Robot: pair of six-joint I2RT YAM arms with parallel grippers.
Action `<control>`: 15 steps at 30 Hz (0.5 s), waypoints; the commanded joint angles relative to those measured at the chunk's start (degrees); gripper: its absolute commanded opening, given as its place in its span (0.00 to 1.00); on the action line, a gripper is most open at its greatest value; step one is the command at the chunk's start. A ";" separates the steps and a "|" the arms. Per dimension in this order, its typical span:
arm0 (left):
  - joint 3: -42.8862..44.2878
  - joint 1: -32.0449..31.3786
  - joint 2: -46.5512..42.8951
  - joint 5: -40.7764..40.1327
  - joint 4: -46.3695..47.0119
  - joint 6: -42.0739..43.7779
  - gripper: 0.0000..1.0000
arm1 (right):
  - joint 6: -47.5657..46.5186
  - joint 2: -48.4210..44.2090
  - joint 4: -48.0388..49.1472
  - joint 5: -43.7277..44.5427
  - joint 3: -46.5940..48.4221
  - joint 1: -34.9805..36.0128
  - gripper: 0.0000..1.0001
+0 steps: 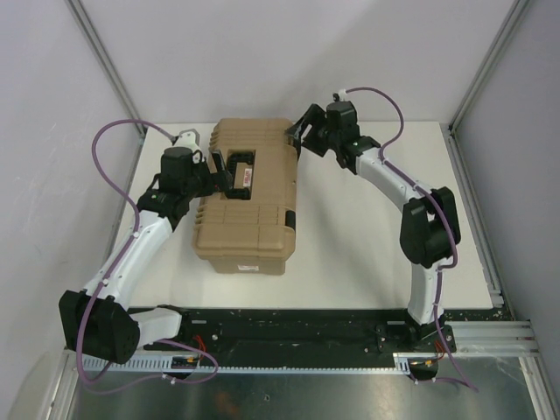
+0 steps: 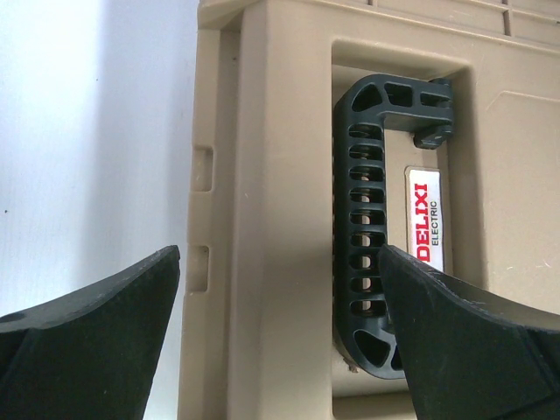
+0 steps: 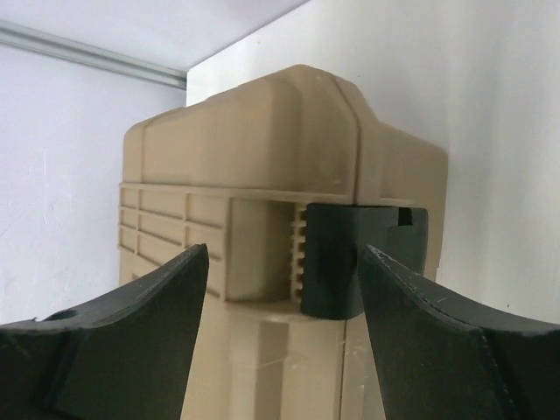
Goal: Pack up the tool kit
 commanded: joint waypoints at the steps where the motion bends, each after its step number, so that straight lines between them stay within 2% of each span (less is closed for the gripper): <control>1: -1.09 0.30 1.06 -0.63 -0.34 1.30 0.99 | 0.12 -5.02 3.67 -0.55 0.53 0.76 0.75; 5: -1.08 0.29 1.08 -0.72 -0.35 1.48 0.99 | 0.83 -4.32 4.72 -2.86 0.50 0.83 0.78; 10: -1.31 0.31 0.89 -0.73 -0.37 1.55 0.99 | 0.35 -1.84 2.79 -5.83 2.70 0.76 0.78; 15: -1.63 0.26 0.57 -0.80 -0.40 1.56 0.99 | -2.61 -3.24 0.82 -2.39 3.05 0.40 0.79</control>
